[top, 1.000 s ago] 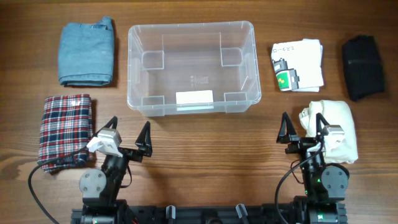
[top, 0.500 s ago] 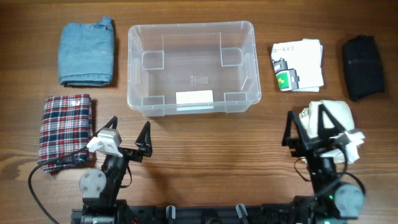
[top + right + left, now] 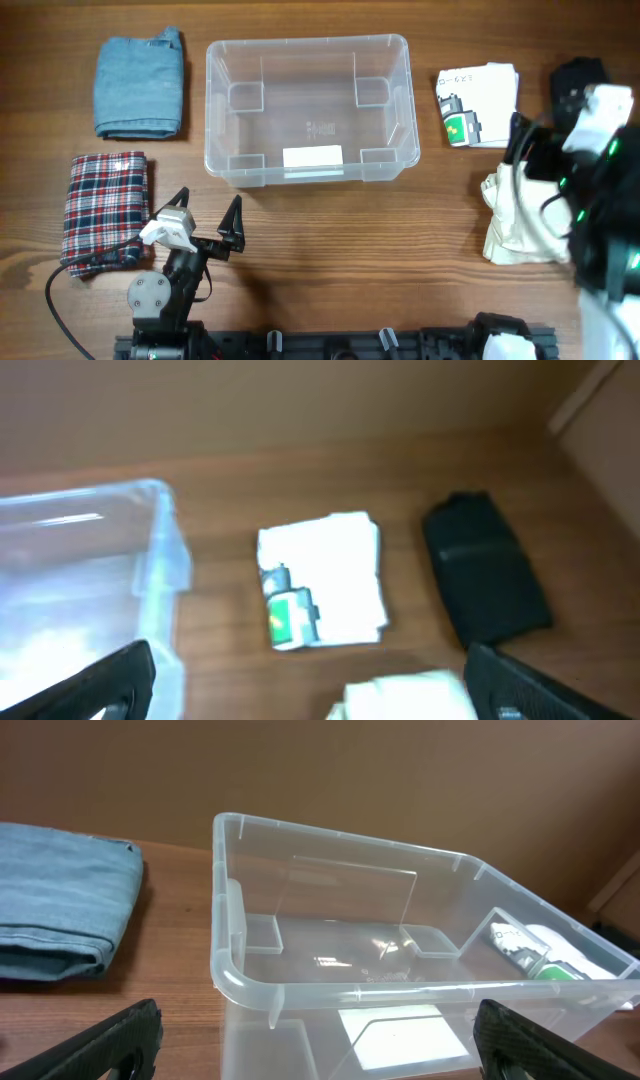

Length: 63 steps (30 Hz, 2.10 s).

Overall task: Pack container
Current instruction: 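Lower the right gripper onto the black taped garment and grasp it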

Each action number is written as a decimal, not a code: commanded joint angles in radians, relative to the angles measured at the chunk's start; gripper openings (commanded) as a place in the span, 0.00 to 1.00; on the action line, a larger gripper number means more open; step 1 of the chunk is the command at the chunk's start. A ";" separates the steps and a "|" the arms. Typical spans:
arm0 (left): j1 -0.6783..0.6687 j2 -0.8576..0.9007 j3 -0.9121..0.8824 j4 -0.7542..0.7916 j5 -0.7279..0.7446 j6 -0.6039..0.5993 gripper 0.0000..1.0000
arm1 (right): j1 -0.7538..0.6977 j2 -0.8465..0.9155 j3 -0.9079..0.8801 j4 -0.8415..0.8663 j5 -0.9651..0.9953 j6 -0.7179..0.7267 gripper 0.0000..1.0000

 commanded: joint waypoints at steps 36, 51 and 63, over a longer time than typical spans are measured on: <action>0.008 -0.002 -0.005 -0.001 -0.006 0.020 1.00 | -0.151 0.786 0.127 0.340 0.402 -0.194 1.00; 0.008 -0.002 -0.005 -0.001 -0.006 0.020 1.00 | -0.151 1.131 0.235 0.583 0.515 -0.325 1.00; 0.008 -0.002 -0.005 -0.001 -0.006 0.020 1.00 | -0.151 1.178 0.234 0.637 0.465 -0.457 1.00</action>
